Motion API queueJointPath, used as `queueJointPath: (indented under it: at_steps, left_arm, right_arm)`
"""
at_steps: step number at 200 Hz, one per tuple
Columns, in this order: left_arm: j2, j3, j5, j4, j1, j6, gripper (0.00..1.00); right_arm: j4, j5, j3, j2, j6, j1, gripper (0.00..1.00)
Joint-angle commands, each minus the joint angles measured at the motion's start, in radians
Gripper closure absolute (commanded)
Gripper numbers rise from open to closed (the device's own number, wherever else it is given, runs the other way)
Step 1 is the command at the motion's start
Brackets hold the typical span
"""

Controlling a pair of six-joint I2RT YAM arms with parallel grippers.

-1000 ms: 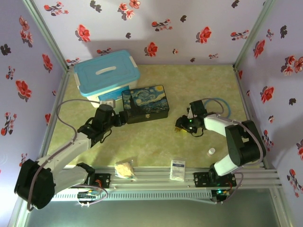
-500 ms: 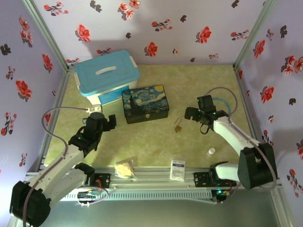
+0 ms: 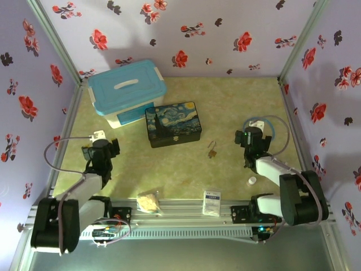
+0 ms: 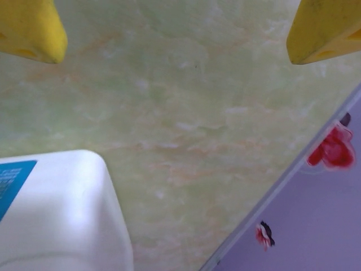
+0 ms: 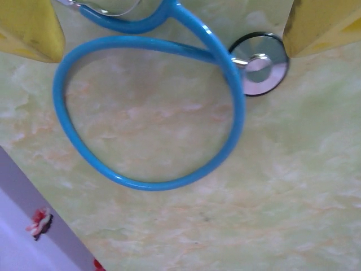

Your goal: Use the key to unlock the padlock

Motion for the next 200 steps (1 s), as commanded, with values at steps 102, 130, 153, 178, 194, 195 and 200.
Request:
queueJointPath:
  at_steps: [102, 130, 153, 178, 194, 195, 200]
  left_arm:
    - [0.492, 0.051, 0.264, 0.724, 0.102, 0.089, 0.0]
    - [0.475, 0.151, 0.255, 0.529, 0.102, 0.082, 0.0]
    - [0.473, 0.178, 0.261, 0.465, 0.103, 0.083, 0.0]
    - [0.476, 0.177, 0.26, 0.477, 0.102, 0.087, 0.0]
    - [0.476, 0.175, 0.261, 0.476, 0.103, 0.086, 0.0]
    - [0.475, 0.176, 0.261, 0.476, 0.102, 0.086, 0.0]
    - [0.476, 0.177, 0.261, 0.478, 0.103, 0.087, 0.0]
  right_arm:
    - [0.735, -0.075, -0.092, 0.308, -0.079, -0.071, 0.01]
    - [0.523, -0.074, -0.002, 0.289, -0.054, -0.08, 0.01]
    - [0.507, -0.128, 0.007, 0.289, -0.024, -0.115, 0.01]
    - [0.514, -0.128, 0.007, 0.291, -0.027, -0.115, 0.01]
    - [0.517, -0.128, 0.004, 0.292, -0.026, -0.115, 0.01]
    - [0.517, -0.127, 0.005, 0.292, -0.027, -0.115, 0.01]
    - [0.517, -0.128, 0.005, 0.29, -0.027, -0.115, 0.01]
